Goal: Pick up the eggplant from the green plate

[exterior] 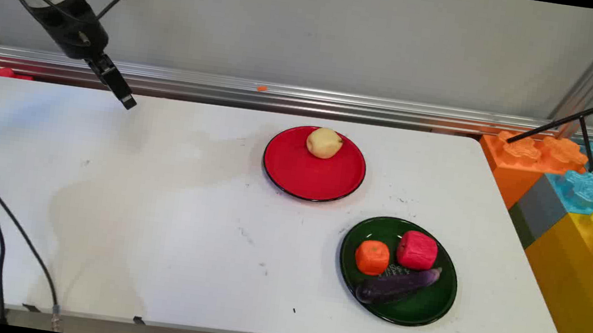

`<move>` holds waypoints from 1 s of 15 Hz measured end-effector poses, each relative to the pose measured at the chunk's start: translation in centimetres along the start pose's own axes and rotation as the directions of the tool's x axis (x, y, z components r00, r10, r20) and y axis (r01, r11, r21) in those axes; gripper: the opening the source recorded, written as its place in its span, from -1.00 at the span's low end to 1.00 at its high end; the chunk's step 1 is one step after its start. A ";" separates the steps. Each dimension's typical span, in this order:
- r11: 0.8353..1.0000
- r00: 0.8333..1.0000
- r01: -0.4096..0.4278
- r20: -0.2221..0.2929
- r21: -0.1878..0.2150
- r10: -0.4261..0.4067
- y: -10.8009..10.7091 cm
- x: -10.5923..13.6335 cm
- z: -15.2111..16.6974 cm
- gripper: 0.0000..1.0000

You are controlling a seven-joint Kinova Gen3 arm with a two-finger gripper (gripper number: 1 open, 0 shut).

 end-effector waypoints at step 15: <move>0.951 0.992 -0.047 -0.126 -0.304 0.009 16.1 7.3 -0.2 1.00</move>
